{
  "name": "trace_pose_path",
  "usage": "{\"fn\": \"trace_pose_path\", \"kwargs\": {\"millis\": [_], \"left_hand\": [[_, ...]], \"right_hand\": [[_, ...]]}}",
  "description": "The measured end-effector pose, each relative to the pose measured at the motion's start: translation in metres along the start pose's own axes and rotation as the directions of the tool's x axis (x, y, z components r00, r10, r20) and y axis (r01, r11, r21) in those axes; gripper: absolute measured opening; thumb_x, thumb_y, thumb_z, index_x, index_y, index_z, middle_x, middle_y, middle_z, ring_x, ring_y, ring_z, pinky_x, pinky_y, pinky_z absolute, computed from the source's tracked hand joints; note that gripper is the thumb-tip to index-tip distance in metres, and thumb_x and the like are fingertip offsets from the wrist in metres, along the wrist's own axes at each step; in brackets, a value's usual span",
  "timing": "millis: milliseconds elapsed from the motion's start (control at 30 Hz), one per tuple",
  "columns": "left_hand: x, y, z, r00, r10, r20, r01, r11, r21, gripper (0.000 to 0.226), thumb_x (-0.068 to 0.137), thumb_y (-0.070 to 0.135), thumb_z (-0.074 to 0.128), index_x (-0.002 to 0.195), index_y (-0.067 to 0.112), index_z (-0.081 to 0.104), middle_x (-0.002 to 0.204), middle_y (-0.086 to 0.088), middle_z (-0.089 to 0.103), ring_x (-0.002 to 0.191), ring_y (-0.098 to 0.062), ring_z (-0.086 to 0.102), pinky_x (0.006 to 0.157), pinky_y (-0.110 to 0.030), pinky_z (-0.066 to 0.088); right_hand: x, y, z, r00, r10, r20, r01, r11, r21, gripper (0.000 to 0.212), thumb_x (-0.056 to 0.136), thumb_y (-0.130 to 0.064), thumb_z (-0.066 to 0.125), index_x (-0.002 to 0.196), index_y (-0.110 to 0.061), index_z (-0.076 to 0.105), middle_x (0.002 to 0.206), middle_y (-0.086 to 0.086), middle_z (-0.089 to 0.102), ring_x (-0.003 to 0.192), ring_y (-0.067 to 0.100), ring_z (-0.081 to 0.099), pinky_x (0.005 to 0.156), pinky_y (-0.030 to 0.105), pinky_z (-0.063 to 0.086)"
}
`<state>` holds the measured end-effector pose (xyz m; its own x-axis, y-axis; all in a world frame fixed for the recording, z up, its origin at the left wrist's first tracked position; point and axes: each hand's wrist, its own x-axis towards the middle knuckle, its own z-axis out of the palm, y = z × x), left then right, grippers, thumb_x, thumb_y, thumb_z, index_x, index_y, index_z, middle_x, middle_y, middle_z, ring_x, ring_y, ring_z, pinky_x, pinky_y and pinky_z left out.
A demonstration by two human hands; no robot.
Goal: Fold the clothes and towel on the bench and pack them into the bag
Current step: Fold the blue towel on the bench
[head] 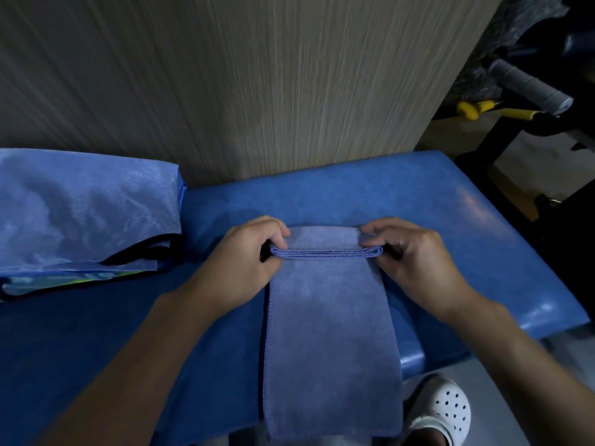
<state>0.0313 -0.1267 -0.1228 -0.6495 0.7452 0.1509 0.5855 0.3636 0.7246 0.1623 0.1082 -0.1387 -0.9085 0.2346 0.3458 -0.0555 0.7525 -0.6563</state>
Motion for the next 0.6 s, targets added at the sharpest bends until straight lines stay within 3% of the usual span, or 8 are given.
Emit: {"fn": "trace_pose_path", "kwargs": {"millis": [133, 233, 300, 367, 400, 500, 533, 600], "left_hand": [[-0.0006, -0.0034, 0.0008, 1.0, -0.003, 0.02, 0.003, 0.999, 0.039, 0.023, 0.081, -0.009, 0.066, 0.078, 0.012, 0.058, 0.111, 0.007, 0.061, 0.073, 0.014, 0.053, 0.067, -0.007, 0.037], [-0.0013, -0.0012, 0.0023, 0.999, -0.028, 0.019, 0.028, 0.999, 0.038, 0.014, 0.085, 0.011, 0.07, 0.077, 0.015, 0.06, 0.111, 0.013, 0.056, 0.07, 0.01, 0.052, 0.069, -0.009, 0.036], [0.0002, -0.001, 0.0045, 0.998, -0.059, -0.016, 0.059, 0.998, 0.027, 0.022, 0.09, 0.024, 0.068, 0.072, 0.013, 0.06, 0.107, 0.013, 0.054, 0.066, 0.007, 0.05, 0.068, -0.01, 0.034], [0.0021, -0.0026, 0.0065, 0.995, -0.084, -0.055, 0.087, 0.995, 0.046, 0.025, 0.091, 0.023, 0.068, 0.07, 0.012, 0.059, 0.103, 0.01, 0.052, 0.068, 0.004, 0.051, 0.068, -0.013, 0.034], [0.0026, -0.0029, 0.0075, 0.994, -0.085, -0.068, 0.09, 0.994, 0.064, 0.023, 0.09, 0.021, 0.07, 0.071, 0.014, 0.058, 0.101, 0.01, 0.052, 0.074, 0.001, 0.053, 0.07, -0.015, 0.035], [0.0031, -0.0034, 0.0085, 0.993, -0.108, -0.056, 0.114, 0.988, 0.105, 0.014, 0.088, 0.025, 0.071, 0.092, 0.022, 0.058, 0.098, 0.016, 0.051, 0.091, -0.004, 0.053, 0.079, -0.023, 0.039], [0.0027, -0.0027, 0.0075, 0.989, -0.147, -0.03, 0.149, 0.983, 0.103, 0.024, 0.088, 0.028, 0.07, 0.108, 0.025, 0.057, 0.105, 0.017, 0.052, 0.098, -0.005, 0.052, 0.085, -0.024, 0.04], [0.0033, -0.0045, 0.0043, 0.972, -0.23, 0.04, 0.225, 0.969, 0.097, 0.052, 0.09, 0.034, 0.068, 0.137, 0.024, 0.048, 0.124, 0.014, 0.049, 0.116, -0.009, 0.047, 0.102, -0.03, 0.039]], "right_hand": [[0.0001, -0.0021, -0.0023, 0.998, -0.014, 0.057, 0.017, 0.999, -0.045, 0.026, 0.076, 0.013, 0.064, 0.086, -0.009, 0.074, 0.108, -0.004, 0.066, 0.096, 0.004, 0.064, 0.083, 0.015, 0.048], [-0.0011, -0.0056, -0.0064, 0.993, 0.035, 0.116, -0.035, 0.999, -0.008, 0.025, 0.079, -0.007, 0.053, 0.092, -0.006, 0.075, 0.114, -0.004, 0.063, 0.099, 0.004, 0.061, 0.085, 0.012, 0.046], [-0.001, -0.006, -0.0063, 0.986, 0.095, 0.139, -0.096, 0.995, 0.007, 0.027, 0.094, -0.019, 0.052, 0.088, -0.004, 0.074, 0.116, -0.005, 0.062, 0.102, 0.005, 0.061, 0.087, 0.018, 0.046], [-0.0005, -0.0064, -0.0041, 0.985, 0.13, 0.116, -0.13, 0.992, -0.007, 0.042, 0.1, -0.035, 0.049, 0.08, -0.004, 0.069, 0.114, -0.005, 0.062, 0.107, 0.002, 0.058, 0.091, 0.013, 0.042], [-0.0001, -0.0073, -0.0029, 0.985, 0.137, 0.107, -0.137, 0.991, -0.014, 0.038, 0.097, -0.036, 0.052, 0.08, -0.006, 0.067, 0.112, -0.005, 0.063, 0.108, 0.0, 0.057, 0.091, 0.009, 0.039], [-0.0004, -0.0071, -0.0008, 0.979, 0.176, 0.108, -0.178, 0.984, 0.01, 0.015, 0.086, -0.025, 0.073, 0.089, -0.018, 0.061, 0.091, -0.011, 0.062, 0.084, -0.001, 0.057, 0.075, 0.009, 0.04], [-0.001, -0.0061, -0.0012, 0.972, 0.203, 0.119, -0.208, 0.978, 0.03, 0.023, 0.083, -0.023, 0.077, 0.097, -0.02, 0.059, 0.086, -0.013, 0.059, 0.077, 0.0, 0.055, 0.071, 0.01, 0.04], [-0.0003, -0.0039, -0.0029, 0.962, 0.23, 0.148, -0.241, 0.968, 0.062, 0.044, 0.08, -0.024, 0.079, 0.117, -0.024, 0.055, 0.098, -0.018, 0.06, 0.083, -0.002, 0.054, 0.076, 0.009, 0.04]]}}
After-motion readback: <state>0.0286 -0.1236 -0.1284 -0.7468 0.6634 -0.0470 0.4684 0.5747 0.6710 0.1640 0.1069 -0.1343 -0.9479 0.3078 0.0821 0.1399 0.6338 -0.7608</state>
